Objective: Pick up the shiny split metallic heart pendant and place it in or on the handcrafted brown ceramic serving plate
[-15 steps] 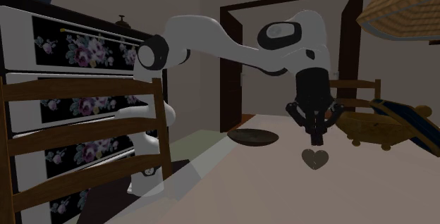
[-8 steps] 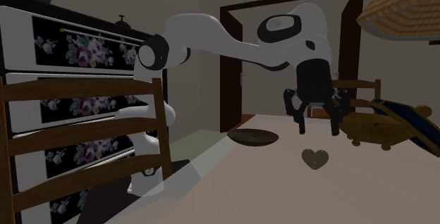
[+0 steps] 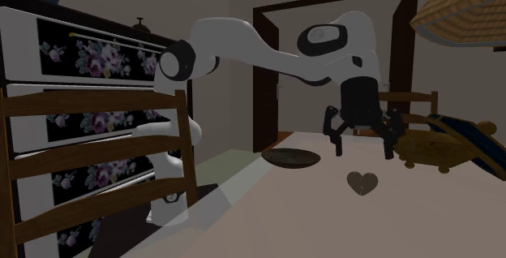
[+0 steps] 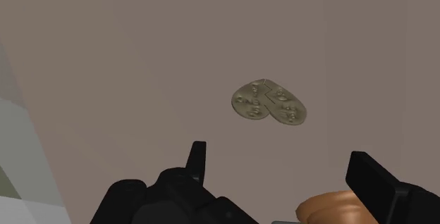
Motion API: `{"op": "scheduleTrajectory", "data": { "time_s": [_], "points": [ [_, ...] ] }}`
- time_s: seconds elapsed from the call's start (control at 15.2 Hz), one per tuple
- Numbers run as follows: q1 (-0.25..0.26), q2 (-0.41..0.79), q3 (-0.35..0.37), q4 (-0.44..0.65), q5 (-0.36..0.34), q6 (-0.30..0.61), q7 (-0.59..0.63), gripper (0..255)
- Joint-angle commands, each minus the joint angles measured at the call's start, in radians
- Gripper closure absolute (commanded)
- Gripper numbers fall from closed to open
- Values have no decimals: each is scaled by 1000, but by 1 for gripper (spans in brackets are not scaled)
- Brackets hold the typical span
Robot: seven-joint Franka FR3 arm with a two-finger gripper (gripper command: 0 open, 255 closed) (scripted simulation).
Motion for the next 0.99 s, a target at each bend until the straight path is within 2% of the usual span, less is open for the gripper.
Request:
{"op": "scheduleTrajectory", "data": {
  "time_s": [0.0, 0.59, 0.66, 0.92],
  "points": [
    [-5, 41, -7, -27, 0, 27, 3, 0],
    [6, 42, -31, -39, 5, 48, 2, 0],
    [8, 44, -31, -28, 6, 41, -3, 255],
    [3, 48, -33, -9, 7, 32, -20, 255]
  ]
}}
